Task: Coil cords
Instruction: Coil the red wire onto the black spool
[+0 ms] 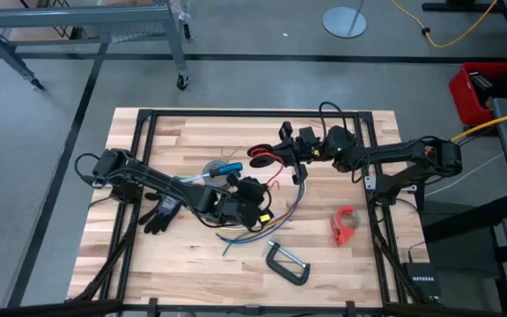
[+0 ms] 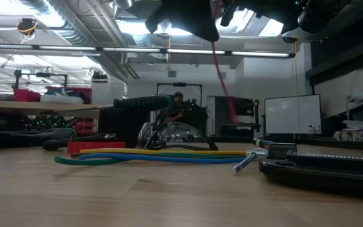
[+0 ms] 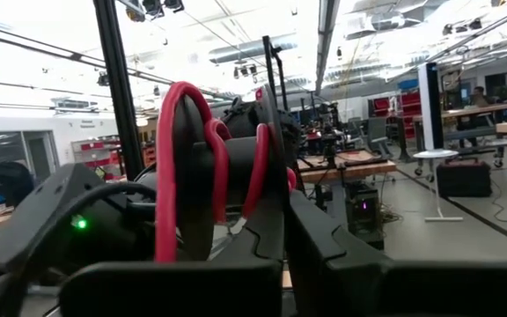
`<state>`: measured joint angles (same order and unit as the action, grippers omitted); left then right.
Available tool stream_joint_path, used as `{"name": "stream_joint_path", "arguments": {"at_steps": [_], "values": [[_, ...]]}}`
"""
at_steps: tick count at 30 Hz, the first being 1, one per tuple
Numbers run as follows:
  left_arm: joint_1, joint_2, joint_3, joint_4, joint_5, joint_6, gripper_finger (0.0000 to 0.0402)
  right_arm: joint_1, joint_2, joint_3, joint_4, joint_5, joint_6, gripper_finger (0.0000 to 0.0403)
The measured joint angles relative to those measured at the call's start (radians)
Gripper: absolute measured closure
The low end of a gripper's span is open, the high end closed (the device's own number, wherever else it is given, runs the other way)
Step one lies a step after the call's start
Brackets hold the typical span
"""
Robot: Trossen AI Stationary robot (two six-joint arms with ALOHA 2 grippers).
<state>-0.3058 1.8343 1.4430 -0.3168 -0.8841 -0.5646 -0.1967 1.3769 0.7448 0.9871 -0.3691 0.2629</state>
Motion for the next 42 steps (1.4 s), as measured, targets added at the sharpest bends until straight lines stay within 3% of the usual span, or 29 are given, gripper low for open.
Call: {"name": "stream_joint_path", "arguments": {"at_steps": [7,15,32,42], "values": [[0.024,0.0,0.0,0.019,-0.003,0.036,0.0399,0.001,0.0,0.0,-0.014,-0.008,0.002,0.0401],[0.066,-0.001,0.0,-0.067,-0.003,0.013,0.04,0.001,0.0,0.0,-0.012,-0.099,0.046,0.0401],[-0.018,-0.004,0.0,-0.415,-0.003,-0.357,0.0401,0.0,0.0,0.0,-0.032,-0.122,0.043,0.0401],[-0.071,-0.066,0.0,-0.579,-0.008,-0.538,0.0402,0.0,0.0,0.0,-0.242,-0.113,-0.042,0.0401]]}}
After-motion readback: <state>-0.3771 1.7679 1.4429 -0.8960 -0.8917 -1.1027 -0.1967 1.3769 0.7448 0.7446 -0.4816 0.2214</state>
